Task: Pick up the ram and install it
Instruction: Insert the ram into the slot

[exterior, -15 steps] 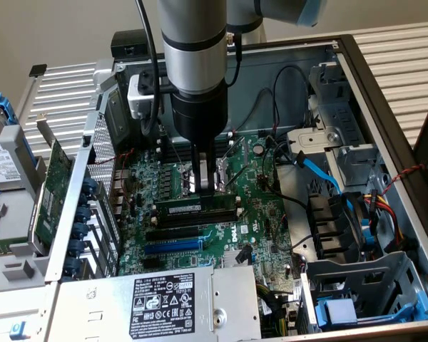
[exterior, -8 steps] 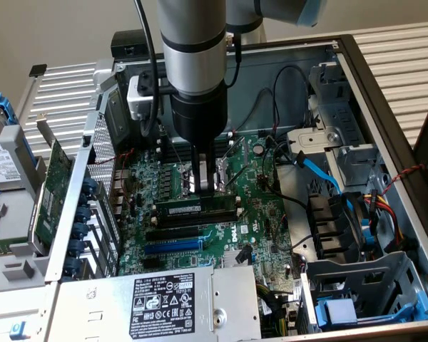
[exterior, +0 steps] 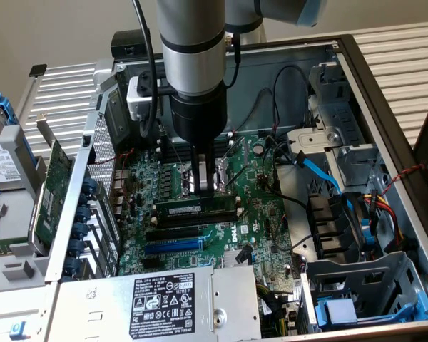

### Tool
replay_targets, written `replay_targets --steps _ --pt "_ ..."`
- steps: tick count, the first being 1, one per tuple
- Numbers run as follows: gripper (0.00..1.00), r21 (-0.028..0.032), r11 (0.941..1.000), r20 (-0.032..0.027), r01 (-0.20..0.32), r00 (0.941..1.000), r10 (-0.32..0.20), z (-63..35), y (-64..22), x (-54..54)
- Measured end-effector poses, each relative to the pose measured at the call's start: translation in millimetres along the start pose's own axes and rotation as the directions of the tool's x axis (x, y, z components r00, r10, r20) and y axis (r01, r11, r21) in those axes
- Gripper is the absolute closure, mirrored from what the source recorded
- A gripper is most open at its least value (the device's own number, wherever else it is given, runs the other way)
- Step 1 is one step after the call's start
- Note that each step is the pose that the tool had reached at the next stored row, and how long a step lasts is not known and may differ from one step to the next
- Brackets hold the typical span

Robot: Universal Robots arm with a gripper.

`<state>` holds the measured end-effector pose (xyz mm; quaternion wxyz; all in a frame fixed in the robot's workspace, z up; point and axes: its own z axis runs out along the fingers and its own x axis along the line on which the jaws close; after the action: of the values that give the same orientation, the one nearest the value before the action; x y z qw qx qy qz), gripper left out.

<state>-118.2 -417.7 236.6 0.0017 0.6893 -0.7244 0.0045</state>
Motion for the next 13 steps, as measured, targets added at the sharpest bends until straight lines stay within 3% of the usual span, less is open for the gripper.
replay_targets --steps 13 --pt "0.88 0.0 1.0 0.0001 0.0 1.0 0.0 1.8 0.7 -0.5"
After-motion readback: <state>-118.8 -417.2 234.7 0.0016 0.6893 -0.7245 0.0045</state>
